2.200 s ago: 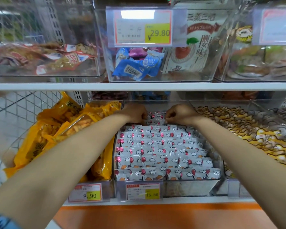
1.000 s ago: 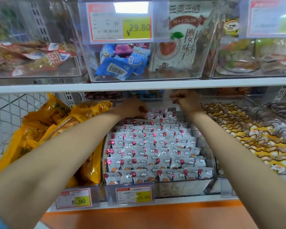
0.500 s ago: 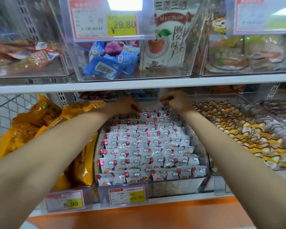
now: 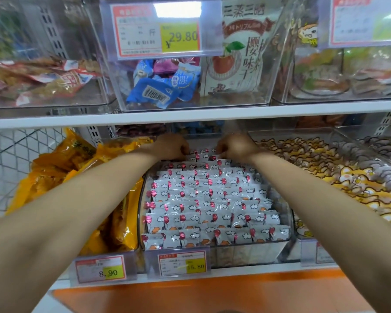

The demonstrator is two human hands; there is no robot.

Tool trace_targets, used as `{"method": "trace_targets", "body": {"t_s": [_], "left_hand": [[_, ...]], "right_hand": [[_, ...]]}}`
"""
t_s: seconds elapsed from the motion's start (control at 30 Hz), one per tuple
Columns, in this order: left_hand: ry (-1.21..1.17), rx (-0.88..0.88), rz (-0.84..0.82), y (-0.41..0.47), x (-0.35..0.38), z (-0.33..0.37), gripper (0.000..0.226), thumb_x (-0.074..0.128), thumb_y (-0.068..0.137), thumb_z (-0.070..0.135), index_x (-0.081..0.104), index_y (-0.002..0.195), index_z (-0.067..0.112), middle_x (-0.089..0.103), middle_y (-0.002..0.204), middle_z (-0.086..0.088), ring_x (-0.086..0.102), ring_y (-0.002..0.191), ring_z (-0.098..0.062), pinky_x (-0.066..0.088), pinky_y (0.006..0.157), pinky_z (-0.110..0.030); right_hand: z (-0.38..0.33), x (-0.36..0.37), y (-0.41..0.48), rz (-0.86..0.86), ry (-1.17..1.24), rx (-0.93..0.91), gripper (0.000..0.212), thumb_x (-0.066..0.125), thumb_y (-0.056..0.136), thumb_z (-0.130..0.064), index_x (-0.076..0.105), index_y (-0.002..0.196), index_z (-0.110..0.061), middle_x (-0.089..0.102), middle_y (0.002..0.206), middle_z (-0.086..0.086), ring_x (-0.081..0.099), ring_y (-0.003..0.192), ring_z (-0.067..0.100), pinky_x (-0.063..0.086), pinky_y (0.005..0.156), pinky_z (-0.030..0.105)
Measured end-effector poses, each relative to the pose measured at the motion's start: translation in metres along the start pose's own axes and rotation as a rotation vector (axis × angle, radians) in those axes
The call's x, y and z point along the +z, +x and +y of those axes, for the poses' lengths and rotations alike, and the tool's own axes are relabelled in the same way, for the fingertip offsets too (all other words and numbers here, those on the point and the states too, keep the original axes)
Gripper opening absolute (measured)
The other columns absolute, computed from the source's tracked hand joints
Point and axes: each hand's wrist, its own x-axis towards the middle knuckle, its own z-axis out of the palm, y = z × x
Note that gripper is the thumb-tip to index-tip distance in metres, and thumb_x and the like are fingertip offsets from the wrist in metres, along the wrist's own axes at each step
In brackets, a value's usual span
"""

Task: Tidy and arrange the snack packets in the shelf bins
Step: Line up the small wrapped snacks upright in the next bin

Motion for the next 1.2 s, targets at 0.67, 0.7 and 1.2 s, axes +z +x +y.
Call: {"method": "trace_targets", "body": {"t_s": [0.67,0.7,1.2], "left_hand": [[0.026,-0.074,0.016,-0.01,-0.021,-0.021,0.02,0.063,0.088,0.019,0.068,0.108,0.016,0.066,0.115,0.0,0.059,0.108,-0.015,0.045,0.093,-0.027],[0.056,-0.07,-0.013,-0.012,-0.019,-0.019,0.021,0.063,0.089,0.022,0.068,0.109,0.017,0.065,0.116,0.002,0.058,0.109,-0.015,0.044,0.093,-0.028],[0.18,-0.029,0.016,-0.01,-0.009,-0.011,0.019,0.055,0.092,0.021,0.066,0.105,0.014,0.064,0.114,-0.004,0.058,0.107,-0.022,0.043,0.086,-0.029]], "right_hand": [[0.007,0.002,0.006,0.097,0.309,0.05,0.018,0.061,0.087,-0.002,0.071,0.1,-0.008,0.07,0.103,0.009,0.063,0.096,0.019,0.049,0.093,0.038],[0.007,0.001,0.004,0.152,0.351,0.055,0.02,0.058,0.087,0.002,0.071,0.099,-0.006,0.07,0.101,0.011,0.063,0.097,0.022,0.049,0.094,0.042],[0.031,-0.014,-0.01,0.024,0.26,0.092,0.018,0.062,0.086,-0.001,0.069,0.102,-0.004,0.07,0.103,0.011,0.064,0.089,0.015,0.049,0.083,0.025]]}}
